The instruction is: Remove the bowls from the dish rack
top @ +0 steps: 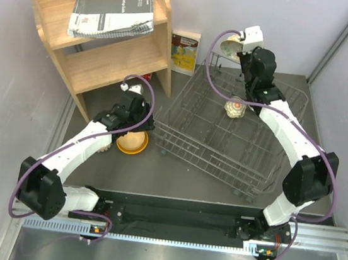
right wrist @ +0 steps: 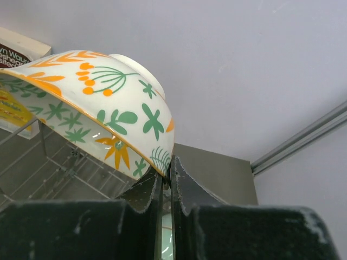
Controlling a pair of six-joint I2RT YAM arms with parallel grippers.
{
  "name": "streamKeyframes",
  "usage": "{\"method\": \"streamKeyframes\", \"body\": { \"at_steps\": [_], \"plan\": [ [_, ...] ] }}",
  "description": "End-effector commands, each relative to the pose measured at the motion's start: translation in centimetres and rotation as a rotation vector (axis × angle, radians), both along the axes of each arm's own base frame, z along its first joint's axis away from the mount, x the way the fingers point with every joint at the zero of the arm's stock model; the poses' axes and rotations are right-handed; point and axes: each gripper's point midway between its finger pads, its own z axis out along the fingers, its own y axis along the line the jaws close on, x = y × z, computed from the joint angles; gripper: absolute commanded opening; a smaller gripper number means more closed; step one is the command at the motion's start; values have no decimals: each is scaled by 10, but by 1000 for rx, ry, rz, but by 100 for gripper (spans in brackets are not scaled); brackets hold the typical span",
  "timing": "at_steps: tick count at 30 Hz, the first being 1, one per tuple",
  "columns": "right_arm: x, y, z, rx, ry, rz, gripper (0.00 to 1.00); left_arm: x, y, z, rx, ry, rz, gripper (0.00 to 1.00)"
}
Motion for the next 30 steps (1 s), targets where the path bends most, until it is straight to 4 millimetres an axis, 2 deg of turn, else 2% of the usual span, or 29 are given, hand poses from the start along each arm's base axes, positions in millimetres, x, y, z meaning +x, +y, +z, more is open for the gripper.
{"method": "streamKeyframes", "body": {
  "at_steps": [1,6,12,15,16,19,24,28,30],
  "plan": [
    [-31,-5,48,103,-108,26,0,15,-5,28,-17,-95,14,58],
    [-66,0,45,194,-75,110,0,22,10,54,24,-203,53,64],
    [-105,18,31,297,6,265,0,29,38,92,95,-351,150,71],
    [-122,34,23,360,52,358,0,28,44,107,101,-411,155,73],
    [-130,47,19,369,80,438,0,31,42,114,89,-441,149,73],
    [-143,69,5,437,156,551,0,30,36,135,57,-513,108,73],
    [-154,93,-20,523,249,624,0,19,16,162,-17,-592,-16,72],
    [-157,116,-32,525,284,641,0,12,-2,157,-52,-573,-129,69],
    [-159,136,-41,512,310,652,0,5,-14,156,-91,-564,-196,69]
  ]
}}
